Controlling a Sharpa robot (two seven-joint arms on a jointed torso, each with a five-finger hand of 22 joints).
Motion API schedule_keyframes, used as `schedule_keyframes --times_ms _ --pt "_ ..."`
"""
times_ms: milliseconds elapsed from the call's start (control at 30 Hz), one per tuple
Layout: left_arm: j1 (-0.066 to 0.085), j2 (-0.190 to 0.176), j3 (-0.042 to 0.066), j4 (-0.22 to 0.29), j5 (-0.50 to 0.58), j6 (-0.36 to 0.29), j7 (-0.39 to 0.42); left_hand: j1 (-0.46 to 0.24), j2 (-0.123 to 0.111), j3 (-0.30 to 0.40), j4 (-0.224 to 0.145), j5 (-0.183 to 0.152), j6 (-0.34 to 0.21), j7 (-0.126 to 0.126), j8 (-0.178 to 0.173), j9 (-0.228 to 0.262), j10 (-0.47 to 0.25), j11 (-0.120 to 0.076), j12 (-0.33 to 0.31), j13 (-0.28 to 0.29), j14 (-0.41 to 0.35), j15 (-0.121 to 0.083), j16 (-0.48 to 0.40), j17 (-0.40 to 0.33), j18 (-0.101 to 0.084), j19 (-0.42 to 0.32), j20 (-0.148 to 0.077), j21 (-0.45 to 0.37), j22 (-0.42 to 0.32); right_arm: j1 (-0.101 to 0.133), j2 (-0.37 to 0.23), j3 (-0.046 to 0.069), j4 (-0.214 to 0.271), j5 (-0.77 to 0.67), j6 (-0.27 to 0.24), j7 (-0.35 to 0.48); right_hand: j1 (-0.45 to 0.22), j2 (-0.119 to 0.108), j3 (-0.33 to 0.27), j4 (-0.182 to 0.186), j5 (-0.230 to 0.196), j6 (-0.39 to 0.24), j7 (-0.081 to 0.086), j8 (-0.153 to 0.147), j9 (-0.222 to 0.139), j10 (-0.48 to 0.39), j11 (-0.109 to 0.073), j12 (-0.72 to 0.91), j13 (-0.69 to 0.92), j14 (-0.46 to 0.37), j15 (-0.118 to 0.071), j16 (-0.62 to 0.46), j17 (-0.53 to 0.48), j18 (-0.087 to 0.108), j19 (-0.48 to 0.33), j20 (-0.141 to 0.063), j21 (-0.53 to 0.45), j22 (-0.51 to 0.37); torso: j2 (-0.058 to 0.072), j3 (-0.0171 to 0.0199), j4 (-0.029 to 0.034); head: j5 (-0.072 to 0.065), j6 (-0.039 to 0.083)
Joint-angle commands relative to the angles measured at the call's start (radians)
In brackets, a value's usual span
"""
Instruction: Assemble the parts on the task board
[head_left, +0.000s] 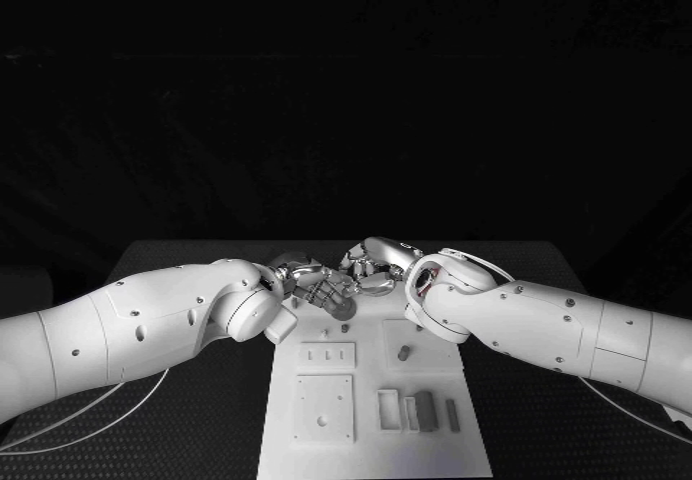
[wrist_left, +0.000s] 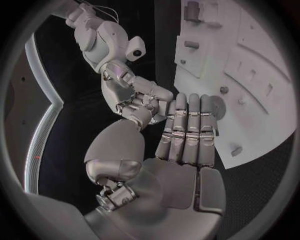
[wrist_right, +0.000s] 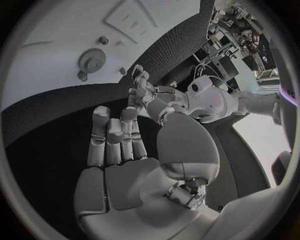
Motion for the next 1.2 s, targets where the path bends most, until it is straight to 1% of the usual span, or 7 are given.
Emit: schedule_keyframes --times_ms 33,300,400,500,800,1033,1200 --pt "0.003 0.005 0.003 0.005 0.003 0.034 0.023 0.0 0.007 0.011 -0.003 0.004 0.014 -0.005 0.009 0.002 0.011 -0.004 0.003 0.007 0.011 -0.004 0.002 0.009 -0.004 0.003 -0.012 0.002 0.004 -0.003 0.004 -0.002 -0.002 -0.02 0.017 0.002 -0.001 0.007 0.002 0.007 0.003 0.1 0.04 0.002 0.002 0.007 -0.003 0.005 0.002 0.003 -0.001 0.006 0.002 0.006 0.006 0.003 0.005 0.014 0.0 0.0002 -0.0002 0.0 -0.001" --pt "0.003 0.004 0.003 0.005 -0.001 0.037 0.019 -0.008 0.015 0.021 -0.017 0.004 0.046 -0.018 0.02 0.01 0.037 -0.018 0.015 0.034 0.036 -0.018 0.009 0.044 -0.009 0.019 -0.024 0.007 0.018 -0.005 0.006 -0.002 -0.012 -0.024 0.015 -0.002 -0.001 0.007 0.002 0.007 0.003 0.1 0.04 0.002 0.002 0.007 -0.003 0.005 0.002 0.003 -0.001 0.006 0.002 0.006 0.006 0.002 0.005 0.014 0.0 0.0001 0.0004 -0.001 -0.001" --pt "0.003 0.003 0.003 0.006 -0.001 0.039 0.018 -0.018 0.012 0.018 -0.016 0.002 0.054 -0.021 0.023 0.014 0.044 -0.022 0.019 0.043 0.043 -0.021 0.011 0.057 -0.01 0.024 -0.029 0.009 0.022 -0.005 0.006 -0.002 -0.014 -0.025 0.014 -0.004 -0.001 0.007 0.002 0.007 0.003 0.1 0.04 0.002 0.003 0.007 -0.003 0.005 0.002 0.004 -0.001 0.006 0.002 0.006 0.006 0.002 0.005 0.014 0.0 0.0005 0.0003 -0.002 -0.002" --pt "0.003 0.004 0.003 0.004 -0.002 0.042 0.017 -0.024 0.011 0.015 -0.015 0.001 0.061 -0.024 0.027 0.017 0.05 -0.025 0.022 0.05 0.048 -0.024 0.013 0.065 -0.01 0.029 -0.032 0.011 0.026 -0.006 0.006 -0.002 -0.014 -0.025 0.014 -0.005 -0.001 0.007 0.002 0.007 0.003 0.1 0.04 0.002 0.003 0.007 -0.003 0.005 0.002 0.004 -0.002 0.006 0.002 0.006 0.006 0.002 0.005 0.014 0.0 -0.0002 0.0003 -0.001 -0.003" --pt "0.003 0.003 0.003 0.001 -0.01 0.038 0.016 -0.046 0.02 0.003 -0.006 -0.001 0.085 -0.034 0.043 0.037 0.073 -0.039 0.041 0.083 0.067 -0.036 0.029 0.101 -0.01 0.047 -0.043 0.02 0.043 -0.007 0.006 -0.002 -0.015 -0.025 0.015 -0.007 -0.001 0.007 0.002 0.007 0.003 0.1 0.04 0.002 0.003 0.008 -0.003 0.005 0.002 0.004 -0.002 0.006 0.002 0.006 0.007 0.002 0.005 0.014 0.0 0.0003 -0.001 -0.001 0.0" --pt "0.001 0.004 0.003 -0.003 -0.026 0.041 0.012 -0.053 0.028 -0.006 -0.006 -0.001 0.091 -0.039 0.049 0.049 0.079 -0.044 0.05 0.103 0.07 -0.041 0.042 0.114 -0.011 0.051 -0.049 0.025 0.055 -0.008 0.004 -0.002 -0.013 -0.016 0.017 -0.008 -0.001 0.006 0.002 0.007 0.003 0.101 0.04 0.002 0.003 0.008 -0.003 0.006 0.002 0.004 -0.002 0.007 0.003 0.006 0.007 0.001 0.005 0.014 0.0 0.0002 -0.0001 -0.001 -0.002" --pt "0.001 0.001 0.003 -0.012 -0.045 0.05 0.005 -0.052 0.037 -0.007 -0.008 -0.001 0.092 -0.04 0.051 0.055 0.079 -0.046 0.054 0.112 0.07 -0.043 0.046 0.119 -0.011 0.053 -0.051 0.027 0.06 -0.008 -0.003 -0.003 -0.012 0.017 0.012 0.0 -0.006 0.001 0.001 0.009 0.003 0.098 0.04 0.0 0.003 0.004 -0.002 0.003 0.002 0.002 -0.002 0.004 0.002 0.006 0.005 0.002 0.005 0.014 0.0 0.0007 -0.0013 -0.001 -0.001"
